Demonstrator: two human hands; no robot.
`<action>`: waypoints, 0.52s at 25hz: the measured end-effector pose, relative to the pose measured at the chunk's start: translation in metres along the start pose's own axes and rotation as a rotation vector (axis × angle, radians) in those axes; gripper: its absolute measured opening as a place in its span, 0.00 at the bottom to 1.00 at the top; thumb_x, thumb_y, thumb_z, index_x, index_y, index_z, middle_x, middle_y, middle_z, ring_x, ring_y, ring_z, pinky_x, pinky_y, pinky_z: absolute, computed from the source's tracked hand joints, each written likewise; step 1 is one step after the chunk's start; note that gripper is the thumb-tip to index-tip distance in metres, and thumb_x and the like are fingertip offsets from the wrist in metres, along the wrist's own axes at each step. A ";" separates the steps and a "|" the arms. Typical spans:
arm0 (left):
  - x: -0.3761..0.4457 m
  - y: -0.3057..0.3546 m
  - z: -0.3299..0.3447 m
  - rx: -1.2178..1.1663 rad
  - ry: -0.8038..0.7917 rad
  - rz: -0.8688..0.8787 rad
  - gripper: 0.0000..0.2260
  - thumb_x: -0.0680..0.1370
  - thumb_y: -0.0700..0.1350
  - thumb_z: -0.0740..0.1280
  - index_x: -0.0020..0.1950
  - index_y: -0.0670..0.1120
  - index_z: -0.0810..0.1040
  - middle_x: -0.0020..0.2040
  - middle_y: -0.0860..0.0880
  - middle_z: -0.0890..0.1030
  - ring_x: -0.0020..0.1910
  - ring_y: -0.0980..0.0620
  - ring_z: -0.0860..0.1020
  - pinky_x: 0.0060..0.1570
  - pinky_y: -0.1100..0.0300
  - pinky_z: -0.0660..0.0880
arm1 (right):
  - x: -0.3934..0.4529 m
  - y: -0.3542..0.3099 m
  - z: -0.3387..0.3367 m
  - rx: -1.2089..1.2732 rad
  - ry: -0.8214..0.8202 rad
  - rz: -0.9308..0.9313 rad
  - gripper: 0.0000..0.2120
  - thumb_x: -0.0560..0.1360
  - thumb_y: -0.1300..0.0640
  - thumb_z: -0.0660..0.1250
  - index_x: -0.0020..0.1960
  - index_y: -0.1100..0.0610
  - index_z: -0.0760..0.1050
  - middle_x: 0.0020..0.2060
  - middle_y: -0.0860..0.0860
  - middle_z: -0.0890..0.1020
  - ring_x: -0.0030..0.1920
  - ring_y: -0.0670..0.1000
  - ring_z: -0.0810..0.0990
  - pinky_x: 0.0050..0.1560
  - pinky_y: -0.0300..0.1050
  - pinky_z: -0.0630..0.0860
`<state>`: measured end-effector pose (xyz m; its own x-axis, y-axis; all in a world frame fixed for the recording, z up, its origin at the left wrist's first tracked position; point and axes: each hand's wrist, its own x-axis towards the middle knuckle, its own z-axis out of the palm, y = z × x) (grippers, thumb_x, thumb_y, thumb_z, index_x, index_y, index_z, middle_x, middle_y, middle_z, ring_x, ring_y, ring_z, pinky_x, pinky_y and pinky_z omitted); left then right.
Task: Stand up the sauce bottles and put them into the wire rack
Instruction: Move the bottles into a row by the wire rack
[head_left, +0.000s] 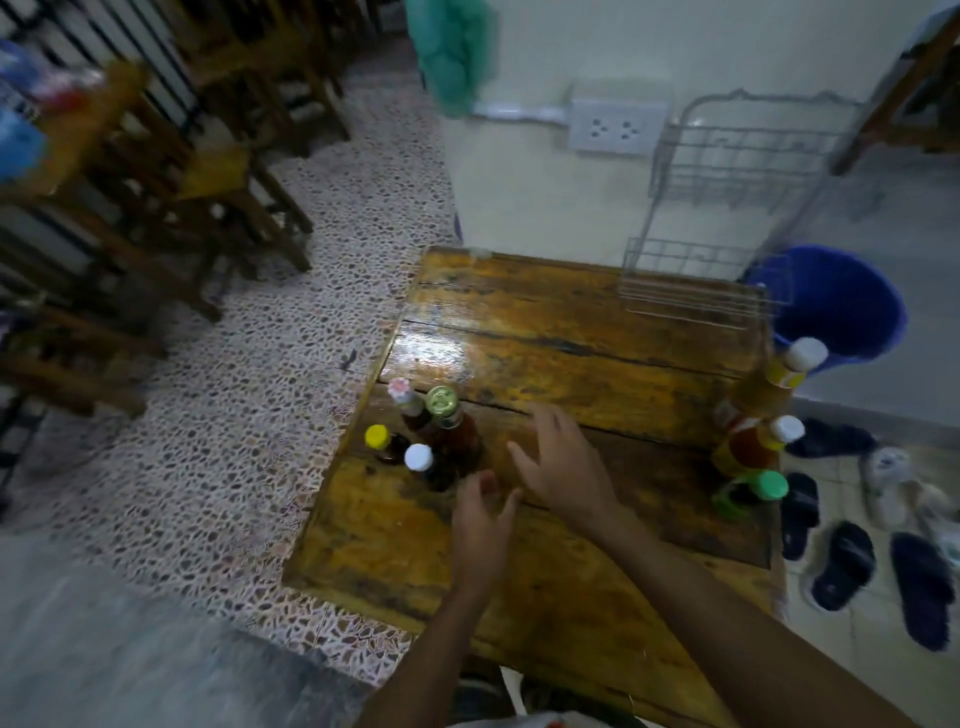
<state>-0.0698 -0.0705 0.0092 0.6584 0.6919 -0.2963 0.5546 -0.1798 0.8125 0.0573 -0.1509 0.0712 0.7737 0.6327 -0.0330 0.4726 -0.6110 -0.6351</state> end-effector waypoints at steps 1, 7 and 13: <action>0.000 -0.002 -0.006 -0.012 0.015 -0.016 0.16 0.79 0.53 0.73 0.64 0.48 0.76 0.57 0.53 0.80 0.54 0.56 0.81 0.50 0.61 0.78 | 0.010 -0.014 0.002 -0.001 -0.005 -0.045 0.21 0.81 0.46 0.65 0.71 0.52 0.67 0.62 0.49 0.74 0.60 0.49 0.74 0.52 0.47 0.78; 0.003 -0.026 -0.030 -0.110 0.278 -0.217 0.18 0.76 0.56 0.75 0.55 0.46 0.76 0.47 0.50 0.80 0.46 0.45 0.80 0.38 0.54 0.74 | 0.012 -0.051 0.024 -0.012 0.017 -0.280 0.10 0.77 0.52 0.67 0.55 0.53 0.71 0.46 0.48 0.74 0.44 0.48 0.71 0.39 0.43 0.68; 0.016 -0.016 -0.041 0.067 0.356 -0.130 0.12 0.83 0.52 0.65 0.60 0.45 0.75 0.54 0.47 0.77 0.44 0.44 0.79 0.35 0.55 0.69 | 0.000 -0.062 0.047 -0.181 -0.125 -0.459 0.24 0.82 0.40 0.59 0.75 0.47 0.66 0.49 0.49 0.74 0.44 0.49 0.74 0.33 0.44 0.73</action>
<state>-0.0892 -0.0272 0.0118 0.3689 0.9093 -0.1926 0.6619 -0.1116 0.7412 0.0080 -0.0906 0.0746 0.4177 0.9008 0.1190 0.8261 -0.3220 -0.4626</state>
